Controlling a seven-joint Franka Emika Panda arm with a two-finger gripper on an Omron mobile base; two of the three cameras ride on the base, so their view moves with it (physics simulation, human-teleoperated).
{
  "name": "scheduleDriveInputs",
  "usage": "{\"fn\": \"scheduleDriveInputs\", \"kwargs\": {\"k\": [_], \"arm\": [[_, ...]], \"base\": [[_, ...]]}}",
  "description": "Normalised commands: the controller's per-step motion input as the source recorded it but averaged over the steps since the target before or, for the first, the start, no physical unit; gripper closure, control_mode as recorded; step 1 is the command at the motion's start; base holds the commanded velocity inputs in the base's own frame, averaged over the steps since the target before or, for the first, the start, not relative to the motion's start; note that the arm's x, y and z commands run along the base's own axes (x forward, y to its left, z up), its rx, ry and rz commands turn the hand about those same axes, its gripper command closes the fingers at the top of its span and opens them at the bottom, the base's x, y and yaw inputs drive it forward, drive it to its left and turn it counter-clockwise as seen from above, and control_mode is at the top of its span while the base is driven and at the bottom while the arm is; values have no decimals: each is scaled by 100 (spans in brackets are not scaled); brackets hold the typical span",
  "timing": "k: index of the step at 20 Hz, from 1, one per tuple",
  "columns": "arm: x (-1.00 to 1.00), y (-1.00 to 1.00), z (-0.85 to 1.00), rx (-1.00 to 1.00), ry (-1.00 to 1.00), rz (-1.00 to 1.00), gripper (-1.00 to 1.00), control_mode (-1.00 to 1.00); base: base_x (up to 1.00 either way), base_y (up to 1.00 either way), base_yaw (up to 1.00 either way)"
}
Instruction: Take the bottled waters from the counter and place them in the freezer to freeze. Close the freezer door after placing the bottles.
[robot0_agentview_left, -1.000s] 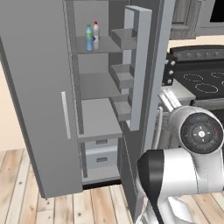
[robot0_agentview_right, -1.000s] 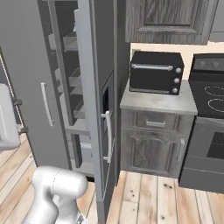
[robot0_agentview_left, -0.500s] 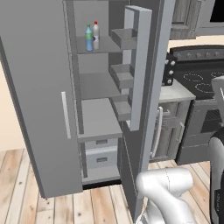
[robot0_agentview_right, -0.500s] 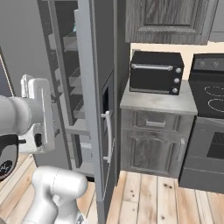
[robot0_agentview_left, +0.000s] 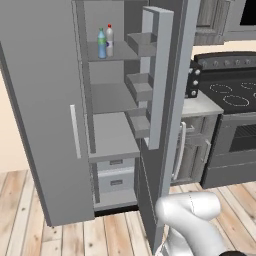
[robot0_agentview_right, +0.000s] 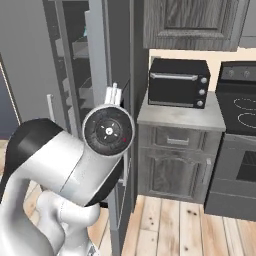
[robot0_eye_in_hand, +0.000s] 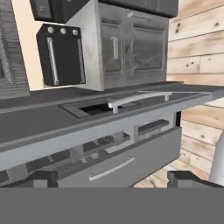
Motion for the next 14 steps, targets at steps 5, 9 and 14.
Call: {"fn": "scheduleDriveInputs", "kwargs": {"k": [5, 9, 14], "arm": [[100, 0, -9, 28, 10, 9, -100, -100], [100, 7, -21, 22, 21, 9, -100, -100], [90, 0, -44, 17, 12, 21, -100, -100]], "base": [[0, 0, 0], [0, 0, 0], [0, 0, 0]]}}
